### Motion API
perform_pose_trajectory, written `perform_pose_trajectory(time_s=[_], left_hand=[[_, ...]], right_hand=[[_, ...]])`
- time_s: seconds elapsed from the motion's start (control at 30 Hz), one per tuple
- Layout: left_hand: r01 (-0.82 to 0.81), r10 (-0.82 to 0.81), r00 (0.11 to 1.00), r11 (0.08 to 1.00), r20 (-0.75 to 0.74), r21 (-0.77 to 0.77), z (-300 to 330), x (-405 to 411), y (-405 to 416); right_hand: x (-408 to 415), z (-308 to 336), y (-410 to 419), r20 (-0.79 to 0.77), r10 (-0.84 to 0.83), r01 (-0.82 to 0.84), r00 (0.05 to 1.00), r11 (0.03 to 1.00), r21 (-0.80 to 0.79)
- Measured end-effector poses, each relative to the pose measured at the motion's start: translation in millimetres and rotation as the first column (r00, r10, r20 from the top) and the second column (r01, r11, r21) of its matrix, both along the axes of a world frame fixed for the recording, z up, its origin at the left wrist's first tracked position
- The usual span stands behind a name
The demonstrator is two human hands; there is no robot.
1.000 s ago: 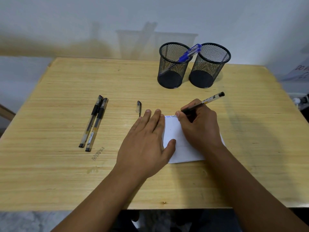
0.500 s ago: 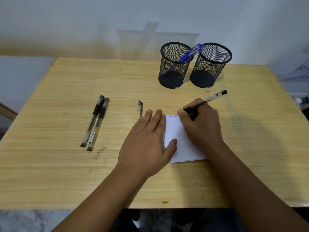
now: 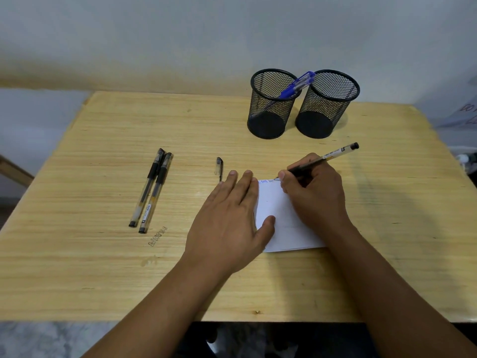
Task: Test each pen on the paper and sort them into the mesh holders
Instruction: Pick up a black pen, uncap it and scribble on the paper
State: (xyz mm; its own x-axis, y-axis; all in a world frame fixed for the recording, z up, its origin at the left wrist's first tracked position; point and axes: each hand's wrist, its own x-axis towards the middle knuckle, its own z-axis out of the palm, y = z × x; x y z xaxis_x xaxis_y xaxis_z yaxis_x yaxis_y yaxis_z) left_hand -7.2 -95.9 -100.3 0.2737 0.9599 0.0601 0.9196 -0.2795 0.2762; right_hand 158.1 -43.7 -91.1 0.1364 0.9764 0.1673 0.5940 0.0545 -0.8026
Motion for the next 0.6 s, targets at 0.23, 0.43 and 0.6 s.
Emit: perform_pose_trajectory(time_s=[0.23, 0.43, 0.6], left_hand=[[-0.014, 0.014, 1.0, 1.0, 0.023, -0.001, 1, -1, 2], [-0.039, 0.045, 0.995, 0.997, 0.084, -0.071, 8, 1, 3], [-0.076, 0.092, 0.972, 0.994, 0.216, -0.082, 26, 0, 1]], right_hand=[[12, 7, 6, -0.493, -0.106, 0.043, 0.864, 0.99, -0.138], [18, 29, -1, -0.605, -0.125, -0.006, 0.787, 0.978, -0.211], [20, 37, -21, -0.572, -0.121, -0.011, 0.811, 0.975, -0.223]])
